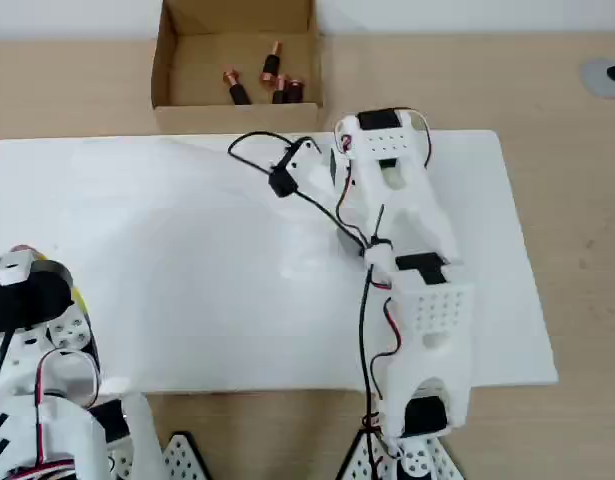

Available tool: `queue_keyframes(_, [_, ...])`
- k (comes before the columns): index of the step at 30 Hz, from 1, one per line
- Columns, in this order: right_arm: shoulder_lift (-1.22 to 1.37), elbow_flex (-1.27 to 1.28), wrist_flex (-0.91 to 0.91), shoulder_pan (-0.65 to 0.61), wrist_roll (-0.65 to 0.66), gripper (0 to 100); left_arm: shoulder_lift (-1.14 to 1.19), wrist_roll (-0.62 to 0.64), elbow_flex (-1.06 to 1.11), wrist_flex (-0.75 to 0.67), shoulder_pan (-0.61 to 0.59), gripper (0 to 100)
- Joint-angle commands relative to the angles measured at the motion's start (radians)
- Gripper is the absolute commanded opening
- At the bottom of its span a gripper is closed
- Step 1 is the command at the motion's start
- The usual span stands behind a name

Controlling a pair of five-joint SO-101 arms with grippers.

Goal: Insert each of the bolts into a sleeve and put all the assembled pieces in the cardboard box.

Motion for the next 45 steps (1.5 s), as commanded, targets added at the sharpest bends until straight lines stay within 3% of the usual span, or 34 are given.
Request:
queue_keyframes(1, [-0.022,-0.197,0.044,0.008,-0.094,0.9,-0.005,0.043,-0.009,-0.034,0.009,1])
queue_keyframes(7, [-0.194,-0.243,0.043,0.015,-0.241,0.9,-0.007,0.204,-0.014,-0.086,0.008,1])
queue_keyframes(17, [-0.682,-0.194,0.043,-0.012,-0.446,0.9,-0.005,0.212,-0.003,-0.17,0.017,1])
queue_keyframes(27, [-1.273,0.292,-0.002,-0.119,-0.5,0.9,-0.004,0.258,0.034,-0.176,0.017,1])
queue_keyframes(32, [-1.546,0.615,-0.166,-0.133,-0.5,0.9,-0.001,0.302,0.026,-0.212,0.017,1])
queue_keyframes(36, [-1.747,0.955,-0.397,-0.159,-0.5,0.9,0.001,0.37,0.031,-0.279,0.018,1])
queue_keyframes(41, [-1.997,1.394,-0.726,-0.349,-0.502,0.9,0.002,0.445,0.035,-0.382,0.018,1])
queue_keyframes(45, [-2.135,1.569,-0.921,-0.504,-0.502,0.9,0.001,0.457,0.071,-0.451,0.063,1])
